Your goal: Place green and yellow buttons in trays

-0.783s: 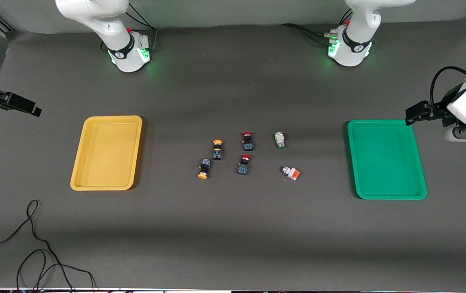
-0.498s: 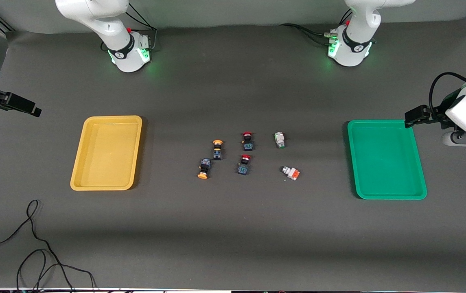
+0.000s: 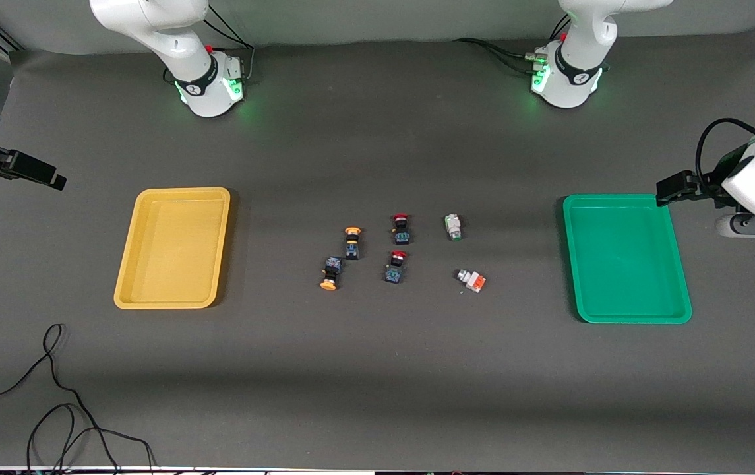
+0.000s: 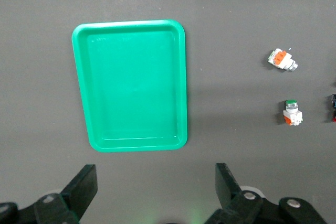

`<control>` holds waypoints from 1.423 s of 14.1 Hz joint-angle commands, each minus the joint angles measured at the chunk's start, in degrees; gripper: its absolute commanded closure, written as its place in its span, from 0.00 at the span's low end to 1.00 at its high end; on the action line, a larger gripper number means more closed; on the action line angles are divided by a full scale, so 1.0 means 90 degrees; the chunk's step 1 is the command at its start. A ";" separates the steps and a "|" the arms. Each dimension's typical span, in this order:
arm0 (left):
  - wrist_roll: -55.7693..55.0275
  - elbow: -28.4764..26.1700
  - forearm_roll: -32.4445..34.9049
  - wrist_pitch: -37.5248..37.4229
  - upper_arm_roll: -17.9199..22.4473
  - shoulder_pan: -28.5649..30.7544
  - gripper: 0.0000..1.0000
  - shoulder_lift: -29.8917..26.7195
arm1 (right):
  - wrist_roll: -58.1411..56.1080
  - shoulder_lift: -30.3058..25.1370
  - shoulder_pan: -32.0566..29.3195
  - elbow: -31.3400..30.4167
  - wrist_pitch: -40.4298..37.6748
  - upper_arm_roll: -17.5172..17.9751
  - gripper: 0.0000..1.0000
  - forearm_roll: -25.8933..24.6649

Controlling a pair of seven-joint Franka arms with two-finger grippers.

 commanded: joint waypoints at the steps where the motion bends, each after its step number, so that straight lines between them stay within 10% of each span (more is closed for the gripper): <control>1: 0.0037 0.0074 -0.0049 -0.0128 -0.0005 0.0015 0.00 0.0009 | -0.0021 -0.0066 -0.0051 -0.0037 0.0059 0.0014 0.00 0.0069; 20: 0.0066 0.0025 -0.0039 0.0106 -0.0054 -0.0073 0.00 -0.0109 | -0.0031 -0.0066 -0.0051 -0.0027 0.0059 0.0014 0.00 0.0069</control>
